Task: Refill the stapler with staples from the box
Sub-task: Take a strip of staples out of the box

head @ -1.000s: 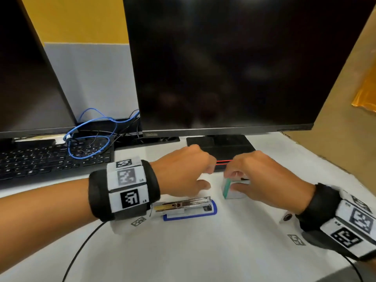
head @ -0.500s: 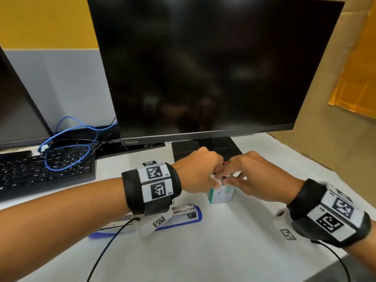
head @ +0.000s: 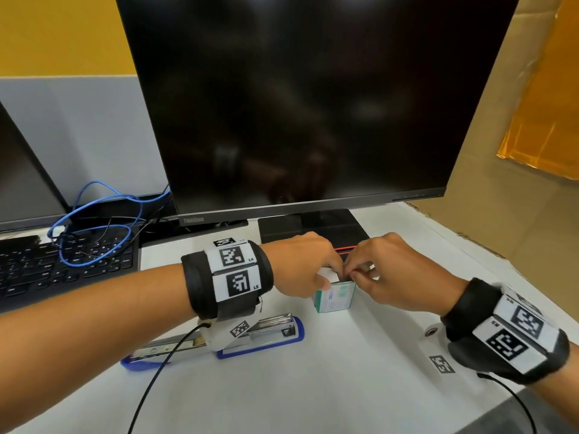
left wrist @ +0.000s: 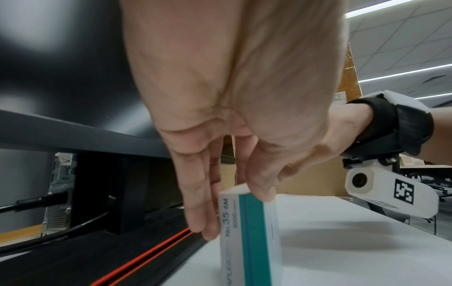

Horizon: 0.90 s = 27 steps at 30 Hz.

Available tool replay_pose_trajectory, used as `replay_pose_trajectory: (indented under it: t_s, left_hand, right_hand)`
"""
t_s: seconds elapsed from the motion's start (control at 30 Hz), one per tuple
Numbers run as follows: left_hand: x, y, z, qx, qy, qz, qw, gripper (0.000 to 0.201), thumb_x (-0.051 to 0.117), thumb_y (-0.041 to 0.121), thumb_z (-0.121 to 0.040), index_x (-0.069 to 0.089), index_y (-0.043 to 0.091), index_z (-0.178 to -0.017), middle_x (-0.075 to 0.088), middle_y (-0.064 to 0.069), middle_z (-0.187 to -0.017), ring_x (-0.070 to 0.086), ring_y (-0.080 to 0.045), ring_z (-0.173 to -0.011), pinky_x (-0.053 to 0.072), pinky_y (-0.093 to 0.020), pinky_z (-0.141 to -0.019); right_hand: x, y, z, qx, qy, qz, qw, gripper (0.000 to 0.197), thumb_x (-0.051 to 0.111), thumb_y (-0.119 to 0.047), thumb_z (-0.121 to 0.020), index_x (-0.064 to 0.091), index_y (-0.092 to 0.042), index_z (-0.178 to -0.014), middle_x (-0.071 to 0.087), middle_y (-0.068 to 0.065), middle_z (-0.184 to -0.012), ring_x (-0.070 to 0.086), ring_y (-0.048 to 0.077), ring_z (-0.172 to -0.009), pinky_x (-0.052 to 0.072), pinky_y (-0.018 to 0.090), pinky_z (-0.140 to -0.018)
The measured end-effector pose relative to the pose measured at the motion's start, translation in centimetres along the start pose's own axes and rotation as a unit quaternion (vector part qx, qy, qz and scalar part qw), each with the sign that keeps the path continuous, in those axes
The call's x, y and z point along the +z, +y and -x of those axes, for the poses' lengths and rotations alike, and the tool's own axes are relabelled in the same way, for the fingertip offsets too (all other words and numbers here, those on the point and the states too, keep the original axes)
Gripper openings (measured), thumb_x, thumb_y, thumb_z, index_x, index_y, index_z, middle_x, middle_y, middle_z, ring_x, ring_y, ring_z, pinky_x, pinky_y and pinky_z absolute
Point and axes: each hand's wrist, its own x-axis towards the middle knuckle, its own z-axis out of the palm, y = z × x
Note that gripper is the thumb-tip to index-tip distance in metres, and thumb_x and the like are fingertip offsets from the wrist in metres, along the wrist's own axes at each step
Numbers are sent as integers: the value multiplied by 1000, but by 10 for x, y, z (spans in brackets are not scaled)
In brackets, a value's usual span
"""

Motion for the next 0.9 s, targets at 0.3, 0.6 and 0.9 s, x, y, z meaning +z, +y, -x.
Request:
replay_pose_trajectory:
  t_s: [0.3, 0.6, 0.9]
  left_hand:
    - [12, -12, 7, -26, 104, 46, 993, 25, 74, 21, -83, 53, 18, -72, 62, 1, -83, 60, -16, -77, 61, -37, -64]
    - [13, -9, 5, -10, 124, 45, 991, 21, 77, 17, -79, 66, 6, -65, 54, 10, -59, 50, -10, -47, 43, -15, -53]
    - [16, -9, 9, -25, 142, 76, 987, 17, 75, 19, -82, 69, 6, -72, 71, -2, -73, 59, -13, -62, 57, -25, -65]
  right_hand:
    - [-6, -2, -12, 6, -27, 12, 1000, 20, 63, -35, -90, 79, -24, -94, 77, -8, -99, 66, 15, -85, 57, 28, -68]
    - [-4, -14, -38, 23, -103, 69, 992, 21, 72, -34, -82, 77, -25, -101, 74, -5, -107, 69, 18, -95, 53, 23, -70]
    - [-6, -23, -43, 19, -101, 103, 989, 29, 71, -38, -83, 72, -18, -104, 73, 3, -105, 70, 22, -91, 54, 26, -71]
